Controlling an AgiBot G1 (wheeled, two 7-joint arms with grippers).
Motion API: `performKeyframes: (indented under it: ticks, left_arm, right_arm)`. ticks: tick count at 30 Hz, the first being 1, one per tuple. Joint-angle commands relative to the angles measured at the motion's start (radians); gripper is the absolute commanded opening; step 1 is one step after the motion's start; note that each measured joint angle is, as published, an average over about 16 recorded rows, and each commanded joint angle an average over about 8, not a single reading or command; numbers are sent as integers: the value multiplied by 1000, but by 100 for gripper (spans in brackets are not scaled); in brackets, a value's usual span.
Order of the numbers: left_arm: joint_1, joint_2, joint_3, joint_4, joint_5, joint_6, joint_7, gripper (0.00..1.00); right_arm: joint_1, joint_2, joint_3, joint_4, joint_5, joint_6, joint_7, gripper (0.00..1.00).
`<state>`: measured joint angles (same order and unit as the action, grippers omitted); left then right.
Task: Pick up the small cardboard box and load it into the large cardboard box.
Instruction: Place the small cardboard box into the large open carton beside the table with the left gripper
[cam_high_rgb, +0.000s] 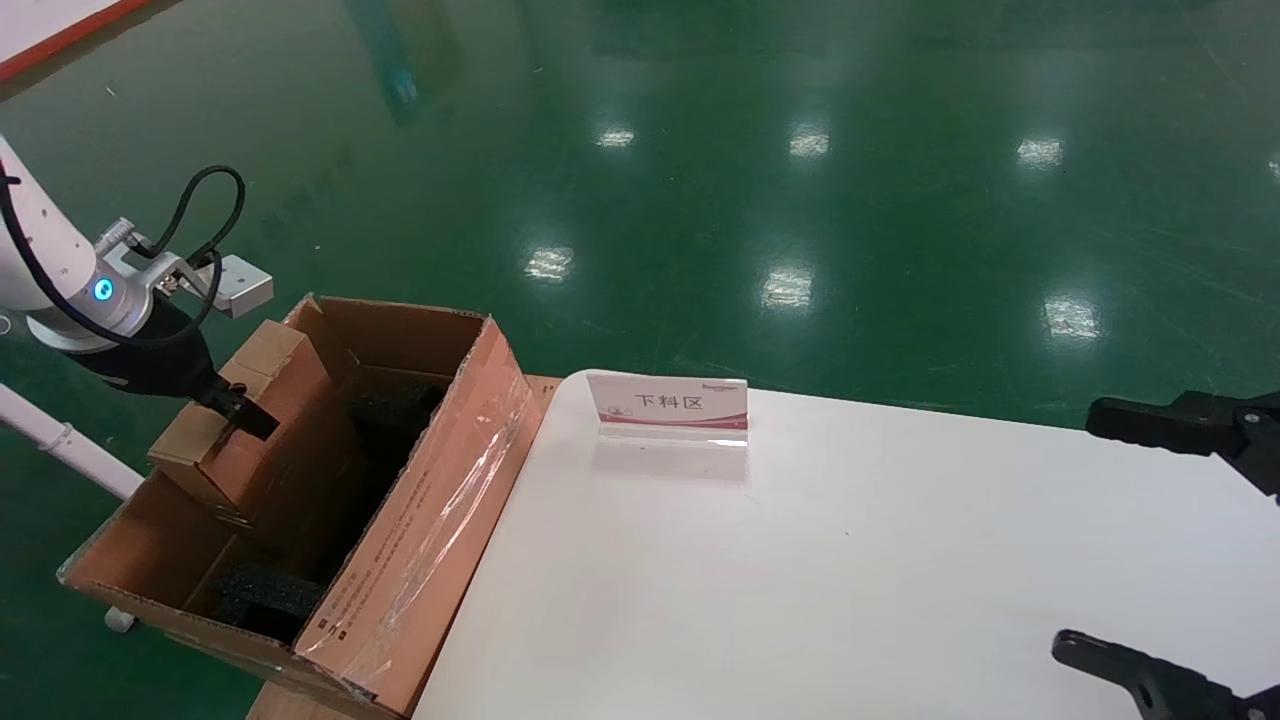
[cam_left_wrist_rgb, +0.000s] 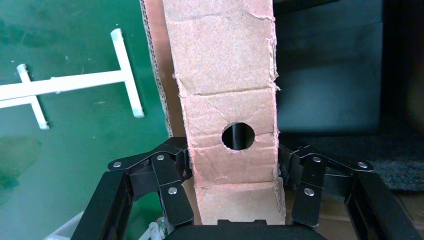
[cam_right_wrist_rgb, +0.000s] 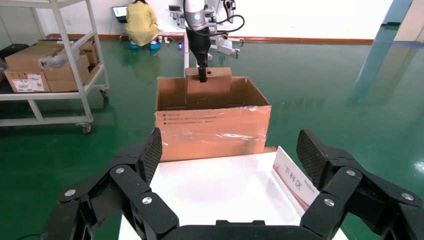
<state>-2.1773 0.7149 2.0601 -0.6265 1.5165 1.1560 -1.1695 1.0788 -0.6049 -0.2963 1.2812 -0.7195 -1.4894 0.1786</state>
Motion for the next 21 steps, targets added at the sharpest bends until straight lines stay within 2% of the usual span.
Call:
performKeyframes:
  ticks: [1,4,6,12,14,21]
  left_arm:
    - [11,7,1,12,0,-8,-2,0]
    - [27,16,2,34,0,-16,-2,0]
    - [36,21,3,46,0,-20,-1,9]
    - [50,29,2,67,-2,-26,1,82]
    - [51,29,1,70,-2,-27,2,98]
    - [49,28,2,66,-2,-27,2,100]
  right_arm:
    - [0,0,0,0,0,0,0,100]
    - [0,0,0,0,0,0,0,100]
    - [0,0,0,0,0,0,0,100]
    - [0,0,-1,0,1,0,0,100]
    - [0,0,-1,0,1,0,0,100]
    - [0,0,-1,0,1,1,0,100]
